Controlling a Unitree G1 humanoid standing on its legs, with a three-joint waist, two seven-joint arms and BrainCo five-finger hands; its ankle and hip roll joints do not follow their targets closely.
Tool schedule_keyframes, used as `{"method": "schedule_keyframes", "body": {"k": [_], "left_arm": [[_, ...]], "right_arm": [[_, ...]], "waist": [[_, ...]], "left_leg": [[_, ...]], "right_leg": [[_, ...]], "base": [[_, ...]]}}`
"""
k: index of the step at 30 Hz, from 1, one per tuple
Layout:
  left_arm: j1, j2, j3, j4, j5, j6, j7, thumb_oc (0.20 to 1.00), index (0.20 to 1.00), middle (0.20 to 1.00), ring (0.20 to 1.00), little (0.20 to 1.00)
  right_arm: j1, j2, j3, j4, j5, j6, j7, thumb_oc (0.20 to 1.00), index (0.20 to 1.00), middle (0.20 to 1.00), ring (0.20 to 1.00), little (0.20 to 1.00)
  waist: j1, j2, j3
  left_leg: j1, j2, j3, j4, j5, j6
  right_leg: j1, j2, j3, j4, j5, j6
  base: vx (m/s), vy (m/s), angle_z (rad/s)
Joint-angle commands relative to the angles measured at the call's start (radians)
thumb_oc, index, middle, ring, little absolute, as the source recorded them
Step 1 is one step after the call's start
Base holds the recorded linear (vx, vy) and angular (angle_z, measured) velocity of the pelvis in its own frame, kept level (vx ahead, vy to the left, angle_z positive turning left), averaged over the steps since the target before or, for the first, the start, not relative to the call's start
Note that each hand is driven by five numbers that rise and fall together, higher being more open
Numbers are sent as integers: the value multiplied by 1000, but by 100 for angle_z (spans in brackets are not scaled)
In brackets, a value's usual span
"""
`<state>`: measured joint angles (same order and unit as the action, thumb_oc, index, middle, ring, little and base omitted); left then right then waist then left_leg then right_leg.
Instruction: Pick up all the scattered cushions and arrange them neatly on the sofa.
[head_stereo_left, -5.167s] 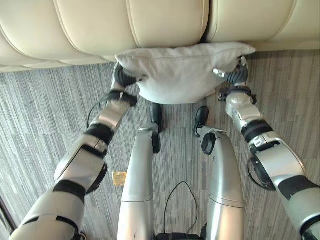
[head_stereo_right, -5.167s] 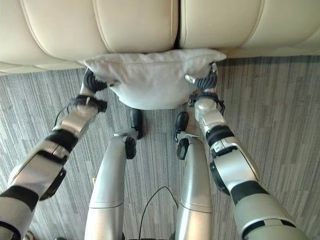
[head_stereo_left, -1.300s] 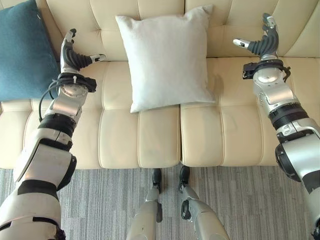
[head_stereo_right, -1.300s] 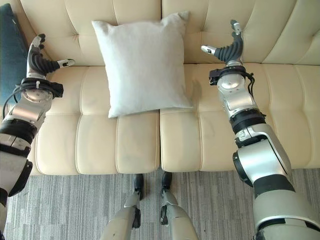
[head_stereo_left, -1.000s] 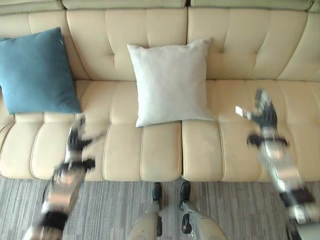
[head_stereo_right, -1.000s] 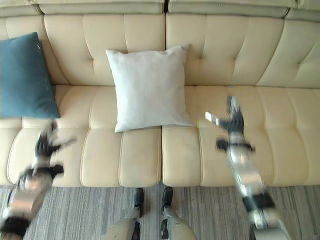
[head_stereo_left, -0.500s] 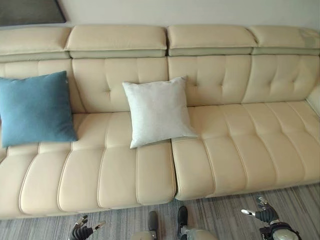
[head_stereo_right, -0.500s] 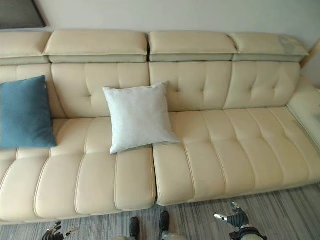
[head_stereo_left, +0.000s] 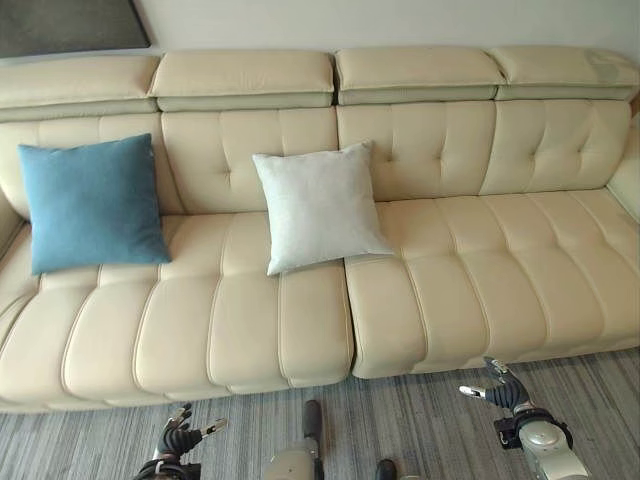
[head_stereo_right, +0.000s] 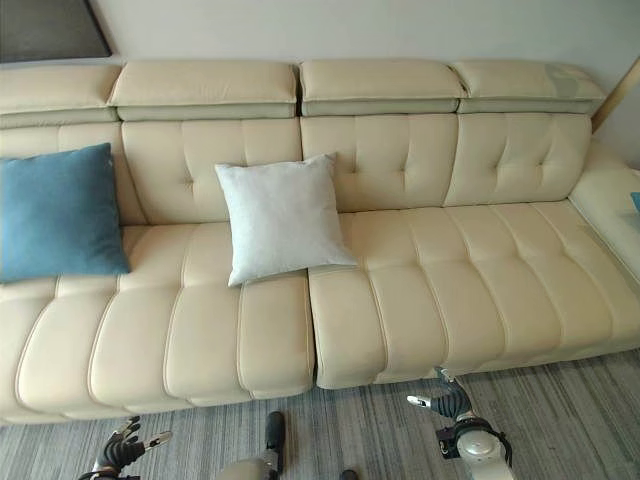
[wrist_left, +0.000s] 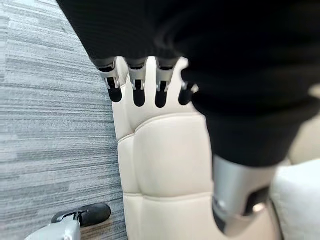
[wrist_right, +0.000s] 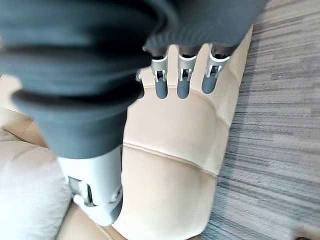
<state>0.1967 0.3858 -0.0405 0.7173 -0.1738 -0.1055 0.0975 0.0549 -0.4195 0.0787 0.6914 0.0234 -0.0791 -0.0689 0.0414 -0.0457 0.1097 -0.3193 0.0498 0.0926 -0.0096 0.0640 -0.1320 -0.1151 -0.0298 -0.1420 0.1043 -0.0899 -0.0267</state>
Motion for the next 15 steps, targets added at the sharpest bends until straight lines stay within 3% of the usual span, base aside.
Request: {"method": "schedule_keyframes", "body": {"k": [1,3,5,10,13,15], "left_arm": [[-54,24,8,-17,33,-38,10,1000,1000,1000,1000,1000],[-39,14,4,-24,33,-37,0,1000,1000,1000,1000,1000],[-30,8,-2,-31,31,-34,-10,1000,1000,1000,1000,1000],[-55,16,-34,-22,58,-30,-21,1000,1000,1000,1000,1000],[-74,21,-67,-45,74,-22,-37,1000,1000,1000,1000,1000],[-73,24,-68,-69,72,-21,-33,1000,1000,1000,1000,1000]], "right_arm": [[-41,-46,-12,-51,49,-22,-38,1000,1000,1000,1000,1000],[-32,-45,-17,-56,50,-22,-31,1000,1000,1000,1000,1000],[-17,-37,-24,-54,51,-22,-29,1000,1000,1000,1000,1000],[-15,-16,-33,-30,68,-22,-34,1000,1000,1000,1000,1000],[-12,11,-37,-10,87,-13,-35,1000,1000,1000,1000,1000],[-24,25,-27,-5,88,-6,-42,1000,1000,1000,1000,1000]], "waist": [[-6,-14,30],[-10,-18,23],[-15,-11,13],[-45,-4,-7],[-66,-1,-10],[-74,1,0]], "left_leg": [[66,-58,-56,117,-56,77],[95,-90,-139,125,-97,80],[127,-102,-177,98,-104,87],[160,-96,-130,72,-105,100],[175,-99,-102,83,-128,115],[176,-81,-34,111,-150,126]], "right_leg": [[-9,-36,1,-44,53,151],[-17,-34,23,-52,72,148],[-14,-24,39,-59,76,149],[-11,-19,71,-80,92,156],[-28,-14,133,-59,103,165],[-68,-2,176,-24,112,180]], "base": [[-102,-30,-11],[-54,-16,0],[23,8,-52],[23,70,-38],[-16,94,-75],[-85,90,-97]]}}
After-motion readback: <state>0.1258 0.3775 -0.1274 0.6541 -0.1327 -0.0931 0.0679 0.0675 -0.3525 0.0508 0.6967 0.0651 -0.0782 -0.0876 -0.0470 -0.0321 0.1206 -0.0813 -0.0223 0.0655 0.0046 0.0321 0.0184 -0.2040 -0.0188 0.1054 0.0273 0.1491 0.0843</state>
